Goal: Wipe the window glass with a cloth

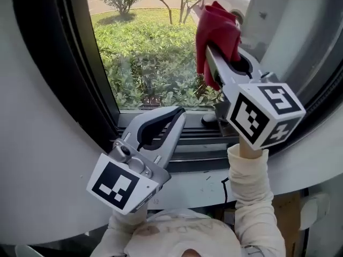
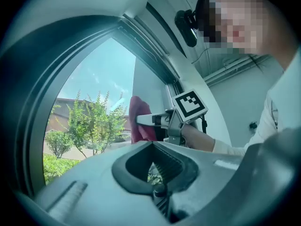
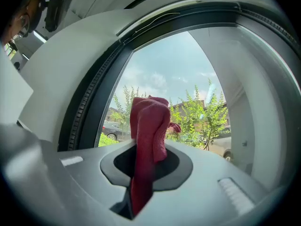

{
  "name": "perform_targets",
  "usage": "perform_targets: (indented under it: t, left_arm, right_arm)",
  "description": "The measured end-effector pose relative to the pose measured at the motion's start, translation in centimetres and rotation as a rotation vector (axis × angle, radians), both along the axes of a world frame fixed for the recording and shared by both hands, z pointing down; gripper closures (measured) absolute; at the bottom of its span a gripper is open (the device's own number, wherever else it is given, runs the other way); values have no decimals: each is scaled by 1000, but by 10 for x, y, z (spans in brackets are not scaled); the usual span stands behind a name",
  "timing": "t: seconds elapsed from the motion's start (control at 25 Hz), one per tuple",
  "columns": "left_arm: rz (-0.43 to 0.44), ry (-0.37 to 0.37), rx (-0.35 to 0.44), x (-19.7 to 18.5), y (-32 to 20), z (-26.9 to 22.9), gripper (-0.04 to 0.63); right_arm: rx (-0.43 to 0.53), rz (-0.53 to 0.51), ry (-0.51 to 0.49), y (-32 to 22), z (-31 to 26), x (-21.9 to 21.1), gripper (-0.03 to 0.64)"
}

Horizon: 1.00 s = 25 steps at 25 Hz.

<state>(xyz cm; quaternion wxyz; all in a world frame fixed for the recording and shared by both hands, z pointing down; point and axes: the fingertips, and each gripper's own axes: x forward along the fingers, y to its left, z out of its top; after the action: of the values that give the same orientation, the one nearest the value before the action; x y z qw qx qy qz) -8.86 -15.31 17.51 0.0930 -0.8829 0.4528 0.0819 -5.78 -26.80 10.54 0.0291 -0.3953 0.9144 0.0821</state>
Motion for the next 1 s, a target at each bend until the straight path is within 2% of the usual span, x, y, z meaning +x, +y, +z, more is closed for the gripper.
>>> perform_targets:
  t: [0.16, 0.36, 0.52, 0.8, 1.0]
  left_arm:
    - [-23, 22, -16, -17, 8, 1, 594]
    - [-30, 67, 0, -43, 22, 4, 594]
    - [-23, 71, 4, -51, 26, -3, 594]
    - [-74, 79, 5, -48, 55, 3, 594]
    - [-29, 67, -11, -44, 58, 20, 594]
  right_arm:
    - [10, -29, 1, 11, 1, -37, 545]
    - [16, -91, 35, 27, 9, -91, 545]
    - [29, -139, 54, 31, 1, -128, 545]
    - [93, -149, 104, 64, 1, -135, 545]
    - [62, -168, 120, 65, 23, -135, 546]
